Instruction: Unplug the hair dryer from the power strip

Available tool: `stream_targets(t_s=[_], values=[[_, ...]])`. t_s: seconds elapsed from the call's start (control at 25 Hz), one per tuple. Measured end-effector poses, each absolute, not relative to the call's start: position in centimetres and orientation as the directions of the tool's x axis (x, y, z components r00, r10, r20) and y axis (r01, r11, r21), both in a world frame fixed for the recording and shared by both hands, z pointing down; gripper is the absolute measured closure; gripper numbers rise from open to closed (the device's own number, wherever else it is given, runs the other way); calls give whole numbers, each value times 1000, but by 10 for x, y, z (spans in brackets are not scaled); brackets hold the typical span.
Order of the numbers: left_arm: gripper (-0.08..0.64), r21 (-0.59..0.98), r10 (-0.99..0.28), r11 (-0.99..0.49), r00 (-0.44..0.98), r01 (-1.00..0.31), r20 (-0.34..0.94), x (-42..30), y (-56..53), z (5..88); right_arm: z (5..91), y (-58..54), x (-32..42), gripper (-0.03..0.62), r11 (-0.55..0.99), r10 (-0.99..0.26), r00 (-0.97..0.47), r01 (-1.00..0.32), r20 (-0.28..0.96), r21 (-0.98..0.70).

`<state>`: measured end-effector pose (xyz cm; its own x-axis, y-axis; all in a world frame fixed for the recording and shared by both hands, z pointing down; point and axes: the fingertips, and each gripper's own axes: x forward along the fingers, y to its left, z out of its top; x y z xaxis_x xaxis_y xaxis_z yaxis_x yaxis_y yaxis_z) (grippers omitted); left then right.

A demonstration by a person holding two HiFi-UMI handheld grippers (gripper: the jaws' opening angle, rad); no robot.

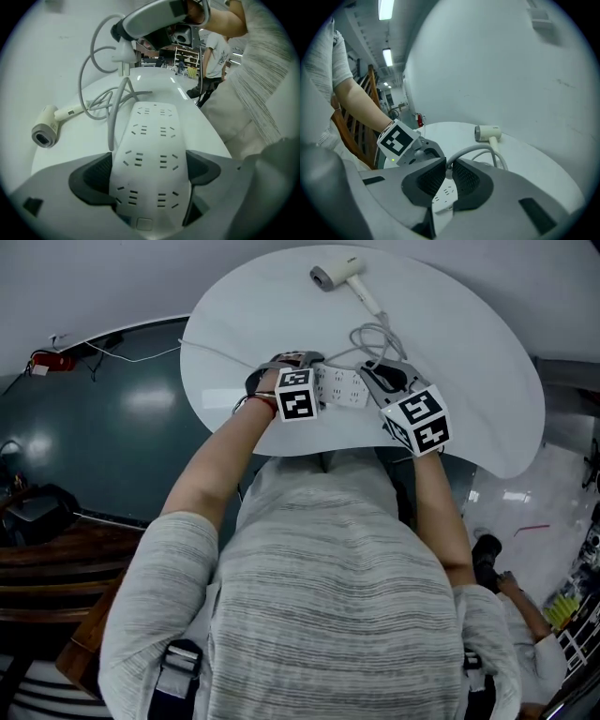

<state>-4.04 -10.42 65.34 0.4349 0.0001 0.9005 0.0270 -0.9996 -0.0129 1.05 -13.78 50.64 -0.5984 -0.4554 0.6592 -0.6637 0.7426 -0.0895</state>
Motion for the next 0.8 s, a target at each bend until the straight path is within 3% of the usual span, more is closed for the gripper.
stream_targets(t_s=[0.28,0.68,0.72,0.76,0.8], values=[[87,-18,-29,-999,447,-31,894,-48,-104,650,517,-145,37,538,696,-498,-574,-712,650,-96],[92,44,-152,-968,718,-247,679,-47,-103,565,511,-152,38,537,627,-522,-639,-737,565,-253],[104,62,-166,-961,743,-270,649,-48,-103,555,509,-154,37,537,623,-521,-650,-732,553,-274],[173,76,-191,-951,763,-299,617,-49,-105,545,507,-155,36,537,617,-521,-658,-730,544,-293],[298,85,-227,-938,779,-337,584,-51,-108,536,507,-156,36,537,609,-522,-662,-731,538,-308]])
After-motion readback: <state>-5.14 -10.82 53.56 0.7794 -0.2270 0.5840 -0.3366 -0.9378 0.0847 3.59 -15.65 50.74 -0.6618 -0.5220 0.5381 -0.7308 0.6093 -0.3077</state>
